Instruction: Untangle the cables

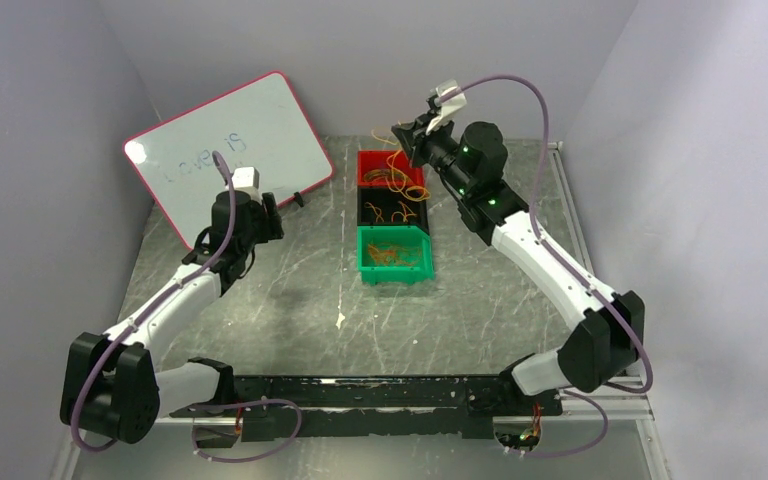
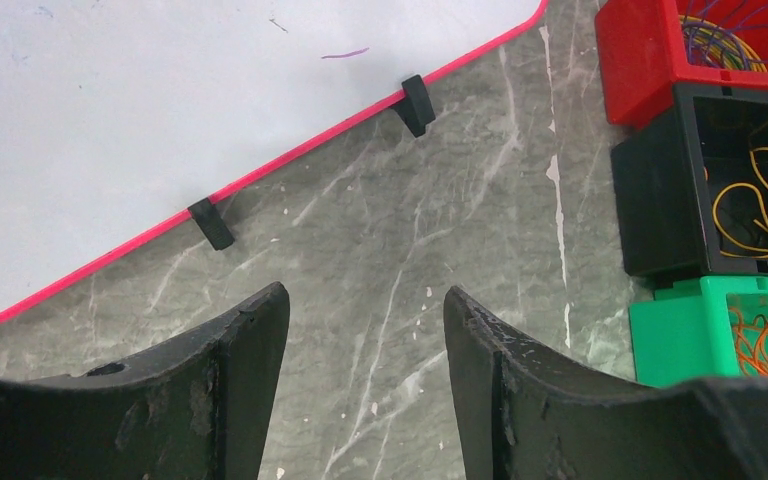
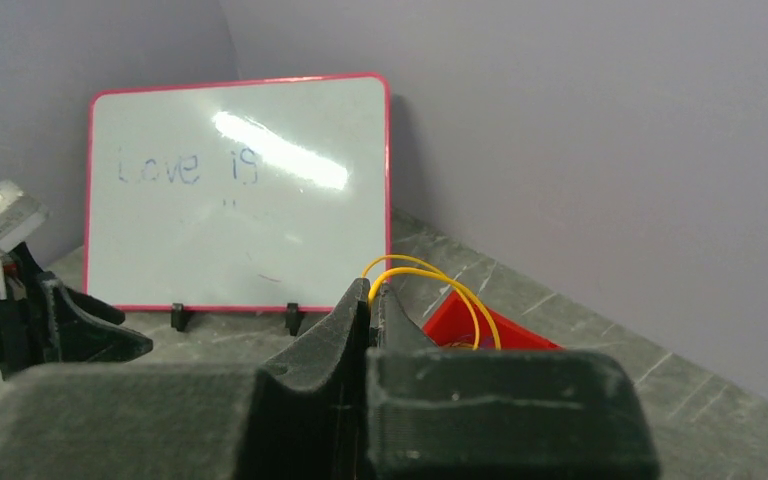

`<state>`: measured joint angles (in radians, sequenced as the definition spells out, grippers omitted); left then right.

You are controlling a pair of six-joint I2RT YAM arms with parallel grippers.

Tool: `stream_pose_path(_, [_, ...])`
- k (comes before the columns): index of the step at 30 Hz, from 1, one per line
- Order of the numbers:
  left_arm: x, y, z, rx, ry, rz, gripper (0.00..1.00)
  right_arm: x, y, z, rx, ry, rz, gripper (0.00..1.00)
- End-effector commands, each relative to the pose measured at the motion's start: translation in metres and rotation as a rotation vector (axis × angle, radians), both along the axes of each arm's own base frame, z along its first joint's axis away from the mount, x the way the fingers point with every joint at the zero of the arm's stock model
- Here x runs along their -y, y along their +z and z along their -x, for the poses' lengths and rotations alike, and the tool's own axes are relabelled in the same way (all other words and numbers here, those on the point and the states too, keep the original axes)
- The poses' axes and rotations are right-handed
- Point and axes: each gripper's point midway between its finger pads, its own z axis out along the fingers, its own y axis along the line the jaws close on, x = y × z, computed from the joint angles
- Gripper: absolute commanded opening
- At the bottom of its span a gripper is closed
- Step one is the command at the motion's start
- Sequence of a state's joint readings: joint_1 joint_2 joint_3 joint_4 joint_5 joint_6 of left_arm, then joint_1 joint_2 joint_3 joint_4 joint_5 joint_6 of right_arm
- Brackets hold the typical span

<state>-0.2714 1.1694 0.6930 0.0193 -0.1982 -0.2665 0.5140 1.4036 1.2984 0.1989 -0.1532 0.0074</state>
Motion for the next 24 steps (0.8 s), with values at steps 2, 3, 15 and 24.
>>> stream_pose_path(2, [0.005, 0.022, -0.011, 0.069, -0.023, 0.033, 0.63, 0.002, -0.024, -0.018, -0.055, 0.013, -0.055, 0.0])
stream_pose_path(3, [0.005, 0.022, -0.011, 0.067, -0.025, 0.033, 0.63, 0.003, -0.031, -0.021, -0.072, 0.015, -0.06, 0.0])
stream_pose_path(15, [0.01, 0.022, -0.012, 0.063, -0.044, 0.047, 0.64, 0.011, -0.095, -0.045, -0.252, -0.061, -0.06, 0.0])
stream_pose_path(24, [0.009, 0.024, -0.01, 0.065, -0.044, 0.043, 0.64, 0.008, -0.159, -0.039, -0.406, -0.031, -0.049, 0.0])
